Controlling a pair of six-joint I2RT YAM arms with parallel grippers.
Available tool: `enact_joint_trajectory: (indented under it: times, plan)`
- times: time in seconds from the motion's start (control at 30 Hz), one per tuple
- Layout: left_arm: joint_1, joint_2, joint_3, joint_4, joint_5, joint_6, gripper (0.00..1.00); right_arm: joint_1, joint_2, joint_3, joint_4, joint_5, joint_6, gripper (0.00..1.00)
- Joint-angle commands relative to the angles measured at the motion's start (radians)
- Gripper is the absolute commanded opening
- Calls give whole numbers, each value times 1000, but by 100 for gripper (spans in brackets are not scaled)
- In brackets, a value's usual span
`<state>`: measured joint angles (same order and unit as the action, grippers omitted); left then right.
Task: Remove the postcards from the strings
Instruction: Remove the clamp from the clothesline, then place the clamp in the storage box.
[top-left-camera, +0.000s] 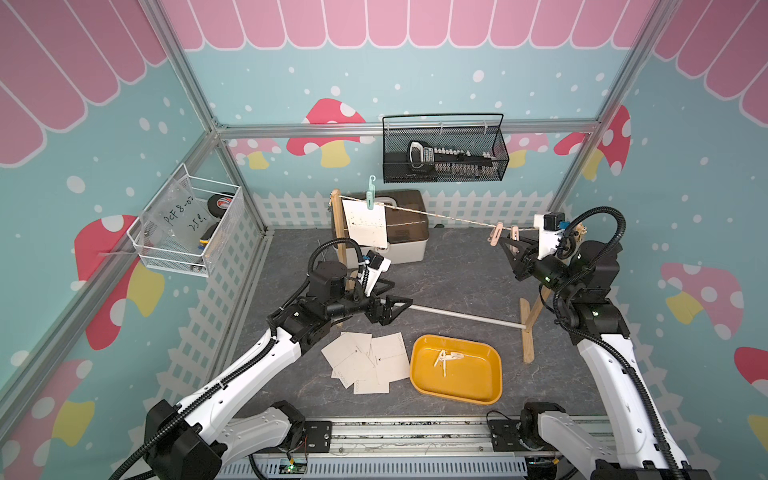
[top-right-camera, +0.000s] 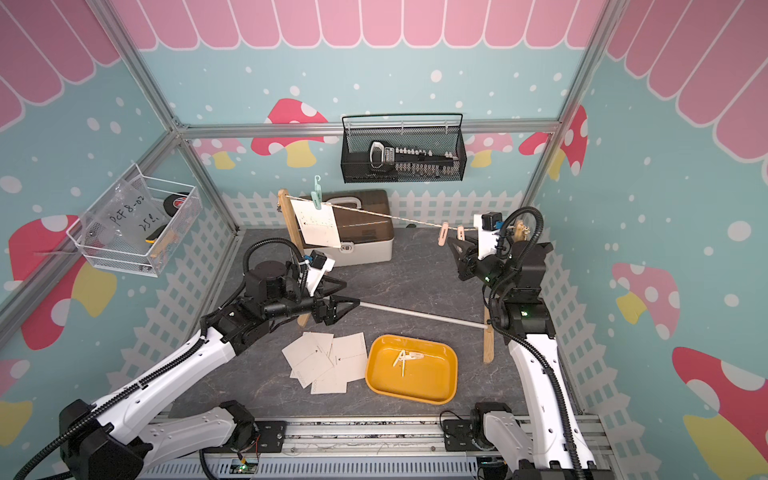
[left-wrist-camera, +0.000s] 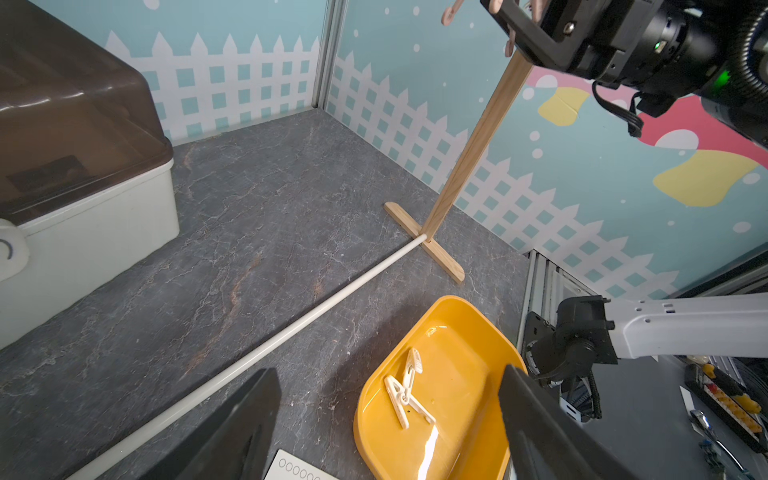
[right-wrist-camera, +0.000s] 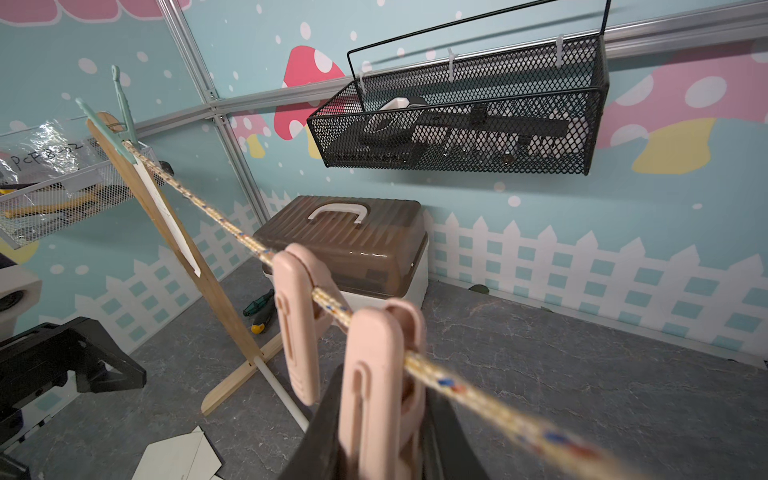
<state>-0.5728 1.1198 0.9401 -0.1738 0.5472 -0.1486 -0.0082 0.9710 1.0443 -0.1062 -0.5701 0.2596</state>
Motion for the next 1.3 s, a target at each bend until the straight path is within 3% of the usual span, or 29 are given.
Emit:
enact_joint_trajectory:
  times: [0.0,0.27,0.6,0.93,1.27]
  plan:
    - [-6,-20,-9,19,16,33,87,8,-45,-42,-22,-10,-46,0]
    - [-6,-17,-7,23,27,28,87,14,-113,-121,11,6,-132,0]
    - [-6,-29,-12,23,19,34,87,54,-95,-124,-121,24,-90,0]
    - [-6,-26,-14,23,19,37,87,204,-164,-217,-299,15,-47,0]
    - [-7,-23,-14,23,18,38,87,345,-241,-401,-263,83,112,0]
